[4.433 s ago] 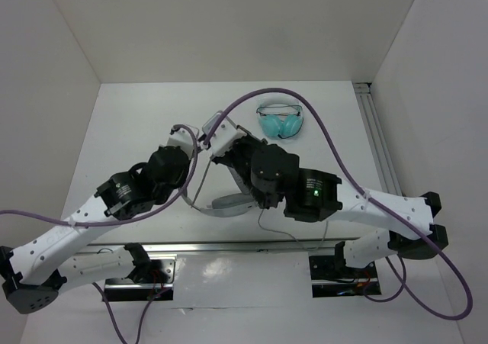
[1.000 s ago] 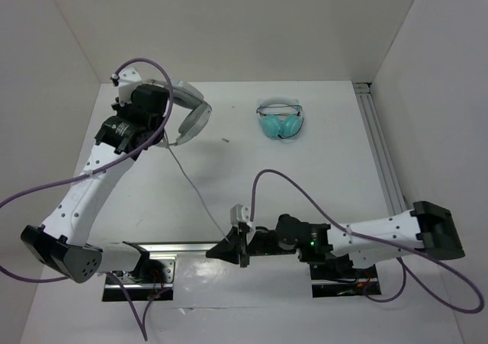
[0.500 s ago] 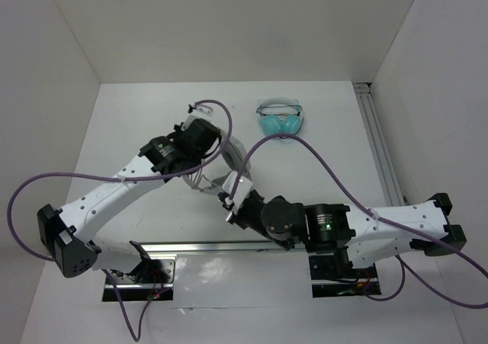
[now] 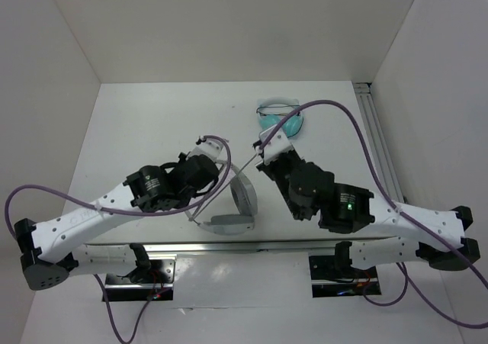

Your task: Wrap the headphones

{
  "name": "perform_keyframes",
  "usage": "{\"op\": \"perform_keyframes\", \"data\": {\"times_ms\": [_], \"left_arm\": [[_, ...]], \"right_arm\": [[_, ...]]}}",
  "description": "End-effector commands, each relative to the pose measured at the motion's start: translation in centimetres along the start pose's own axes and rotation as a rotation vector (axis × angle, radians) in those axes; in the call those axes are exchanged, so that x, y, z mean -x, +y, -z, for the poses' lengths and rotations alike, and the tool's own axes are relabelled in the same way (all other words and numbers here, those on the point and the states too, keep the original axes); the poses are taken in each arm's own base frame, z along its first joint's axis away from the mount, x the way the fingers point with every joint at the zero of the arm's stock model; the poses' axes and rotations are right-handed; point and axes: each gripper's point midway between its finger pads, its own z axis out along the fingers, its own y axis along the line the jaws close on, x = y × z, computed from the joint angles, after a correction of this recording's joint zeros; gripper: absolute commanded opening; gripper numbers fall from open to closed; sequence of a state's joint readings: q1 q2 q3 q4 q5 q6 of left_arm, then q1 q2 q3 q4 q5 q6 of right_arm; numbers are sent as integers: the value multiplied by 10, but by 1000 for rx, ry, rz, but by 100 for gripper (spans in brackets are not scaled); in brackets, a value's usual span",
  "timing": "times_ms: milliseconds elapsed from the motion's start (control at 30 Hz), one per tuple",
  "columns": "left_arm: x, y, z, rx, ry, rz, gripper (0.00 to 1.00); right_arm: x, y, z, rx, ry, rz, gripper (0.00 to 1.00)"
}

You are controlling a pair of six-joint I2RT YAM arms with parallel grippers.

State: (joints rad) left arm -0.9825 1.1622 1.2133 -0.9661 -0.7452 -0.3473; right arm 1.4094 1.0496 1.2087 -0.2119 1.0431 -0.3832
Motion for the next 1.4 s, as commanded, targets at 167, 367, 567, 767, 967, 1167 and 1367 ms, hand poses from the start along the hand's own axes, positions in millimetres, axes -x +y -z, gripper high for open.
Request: {"op": "perform_keyframes", "data": {"times_ms": [167,367,567,767,967,1167,1367], "left_arm": [[6,-21,45,-211,-84,22,0],[30,4,79,-249,-186,113,0],[48,11,104,-327,-250,159,0],[84,18,146,-469,-393,256,0],[128,29,172,-499,-510,419,0],[174,41,179,-452,-634,618,0],[177,95,164,-142,-642,891,0]], "right_arm": [[0,-49,-67,-93,-25,-34,0],[-29,-52,-125,-4,35,-88,0],[-50,-62,-157,143,9,-254,0],[-76,-22,-163,403,-20,-364,5],[-102,71,-134,690,-47,-499,8],[-144,139,-103,845,-36,-640,8],[-194,185,-73,918,60,-659,11]]}}
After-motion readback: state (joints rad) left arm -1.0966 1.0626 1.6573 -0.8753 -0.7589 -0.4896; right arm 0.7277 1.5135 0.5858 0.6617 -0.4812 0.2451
